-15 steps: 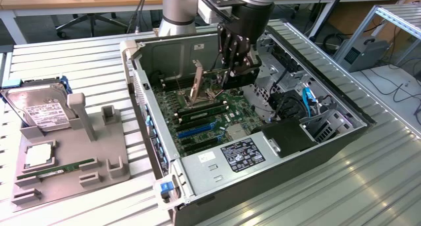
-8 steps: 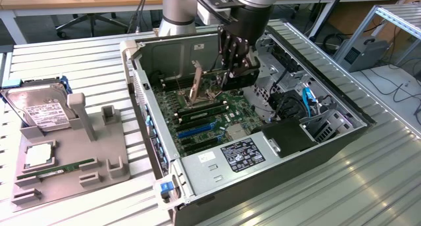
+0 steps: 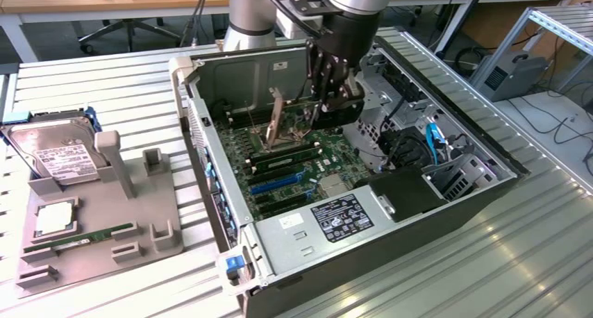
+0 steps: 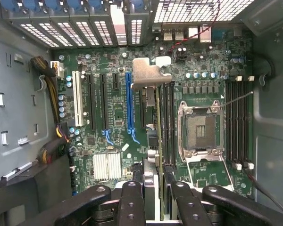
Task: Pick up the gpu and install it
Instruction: 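Insert the gpu into the slot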
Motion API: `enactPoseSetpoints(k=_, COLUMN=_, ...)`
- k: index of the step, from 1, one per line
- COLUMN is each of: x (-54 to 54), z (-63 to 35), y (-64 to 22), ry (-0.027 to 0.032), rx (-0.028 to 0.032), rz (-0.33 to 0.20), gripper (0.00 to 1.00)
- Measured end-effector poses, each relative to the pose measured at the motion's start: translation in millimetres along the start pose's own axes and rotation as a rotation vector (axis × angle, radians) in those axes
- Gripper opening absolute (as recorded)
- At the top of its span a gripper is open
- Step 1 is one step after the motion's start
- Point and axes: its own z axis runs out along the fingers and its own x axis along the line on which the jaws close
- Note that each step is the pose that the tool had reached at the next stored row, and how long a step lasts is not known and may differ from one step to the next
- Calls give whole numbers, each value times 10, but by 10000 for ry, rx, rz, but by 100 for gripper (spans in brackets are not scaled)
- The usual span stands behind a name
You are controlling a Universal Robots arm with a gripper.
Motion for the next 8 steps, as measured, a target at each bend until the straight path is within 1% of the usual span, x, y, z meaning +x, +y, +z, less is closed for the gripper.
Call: enactPoseSetpoints(k=8, x=2, z=35, y=23, ry=1, rx=0, rz=0, gripper=27)
